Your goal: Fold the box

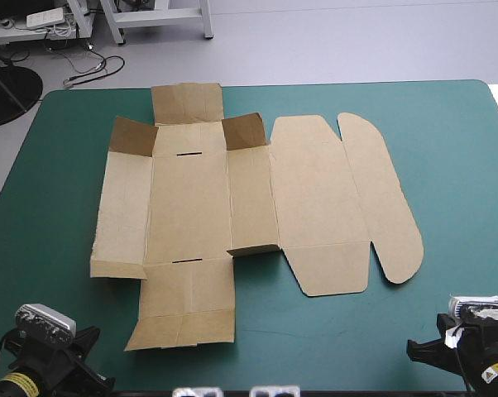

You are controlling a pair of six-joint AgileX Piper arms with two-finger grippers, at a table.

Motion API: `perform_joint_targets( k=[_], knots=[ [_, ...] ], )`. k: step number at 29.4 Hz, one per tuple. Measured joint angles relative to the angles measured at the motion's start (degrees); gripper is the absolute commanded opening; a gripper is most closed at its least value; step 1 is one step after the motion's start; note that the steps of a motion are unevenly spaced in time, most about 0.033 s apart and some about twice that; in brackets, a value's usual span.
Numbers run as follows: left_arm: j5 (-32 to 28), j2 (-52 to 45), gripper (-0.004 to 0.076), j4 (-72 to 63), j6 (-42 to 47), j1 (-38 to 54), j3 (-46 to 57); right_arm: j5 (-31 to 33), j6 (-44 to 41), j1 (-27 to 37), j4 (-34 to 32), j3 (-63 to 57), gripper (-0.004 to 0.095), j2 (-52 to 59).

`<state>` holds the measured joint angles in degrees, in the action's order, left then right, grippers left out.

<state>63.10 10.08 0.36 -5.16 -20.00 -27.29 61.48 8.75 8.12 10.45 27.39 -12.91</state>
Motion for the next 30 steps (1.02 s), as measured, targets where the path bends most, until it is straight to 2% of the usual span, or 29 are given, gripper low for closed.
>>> perform_joint_targets(
  k=[16,21,30],
  knots=[
    [0.7,0.4,-0.0010,-0.4,0.9,0.0,-1.6,0.0,0.0,0.0,0.0,0.0,-0.0020,0.0],
    [3.1,5.6,-0.0010,-0.4,2.0,0.0,-11.1,0.0,0.0,0.0,0.0,0.0,-0.0020,0.0],
    [4.9,24.2,-0.0010,0.0,2.3,0.0,-33.0,0.0,0.0,0.0,0.1,0.0,-0.0020,0.0]
  ],
)
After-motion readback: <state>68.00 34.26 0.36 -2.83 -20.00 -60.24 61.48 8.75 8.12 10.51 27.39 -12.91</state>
